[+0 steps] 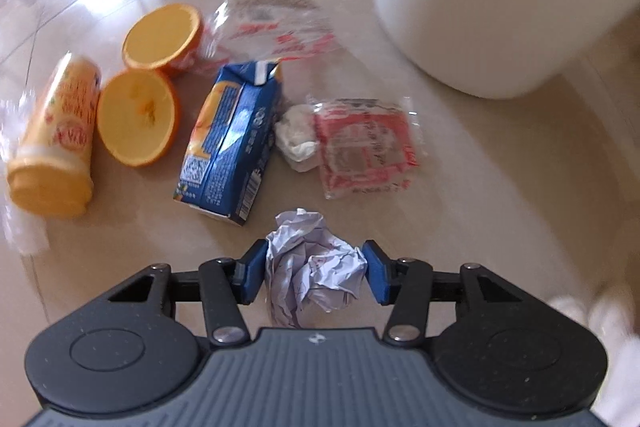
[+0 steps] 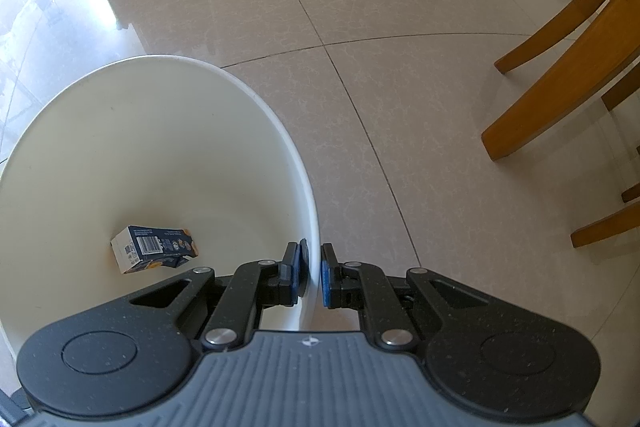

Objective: Collect trash
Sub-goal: 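Carry the paper over the wastebasket and open the left gripper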

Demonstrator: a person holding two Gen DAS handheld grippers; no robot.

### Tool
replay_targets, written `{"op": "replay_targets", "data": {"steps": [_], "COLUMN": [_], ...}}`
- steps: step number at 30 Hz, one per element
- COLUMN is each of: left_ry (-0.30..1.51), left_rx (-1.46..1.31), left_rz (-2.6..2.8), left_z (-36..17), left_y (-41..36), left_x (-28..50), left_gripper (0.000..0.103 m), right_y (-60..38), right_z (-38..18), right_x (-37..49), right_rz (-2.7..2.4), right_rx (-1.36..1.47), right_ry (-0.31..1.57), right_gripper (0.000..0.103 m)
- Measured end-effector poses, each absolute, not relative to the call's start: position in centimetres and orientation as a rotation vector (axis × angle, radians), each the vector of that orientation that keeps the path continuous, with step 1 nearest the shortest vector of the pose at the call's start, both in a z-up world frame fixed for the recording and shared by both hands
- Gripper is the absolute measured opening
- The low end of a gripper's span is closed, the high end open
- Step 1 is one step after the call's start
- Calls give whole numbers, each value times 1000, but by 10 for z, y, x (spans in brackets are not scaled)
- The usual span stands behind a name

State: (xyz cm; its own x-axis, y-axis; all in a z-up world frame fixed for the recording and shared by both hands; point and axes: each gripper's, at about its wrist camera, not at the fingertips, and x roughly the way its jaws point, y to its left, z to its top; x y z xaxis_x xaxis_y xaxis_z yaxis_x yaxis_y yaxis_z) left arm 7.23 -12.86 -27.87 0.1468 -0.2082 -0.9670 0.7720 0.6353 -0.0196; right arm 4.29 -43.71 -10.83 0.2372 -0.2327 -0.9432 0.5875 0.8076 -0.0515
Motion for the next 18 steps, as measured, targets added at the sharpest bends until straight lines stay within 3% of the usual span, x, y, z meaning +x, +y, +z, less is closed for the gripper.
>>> {"op": "replay_targets", "data": {"steps": [18], "left_ry": [1027], "left_rx": [613], "left_rz": [-984], "left_z": [-83], "left_y": [-165], "left_x": [101], "left_gripper": [50], "right_y": [-440], "right_z": [-113], "right_x": [42], "right_rz": [-572], "right_rx": [353], "right_ry": [1202], "right_gripper": [12]}}
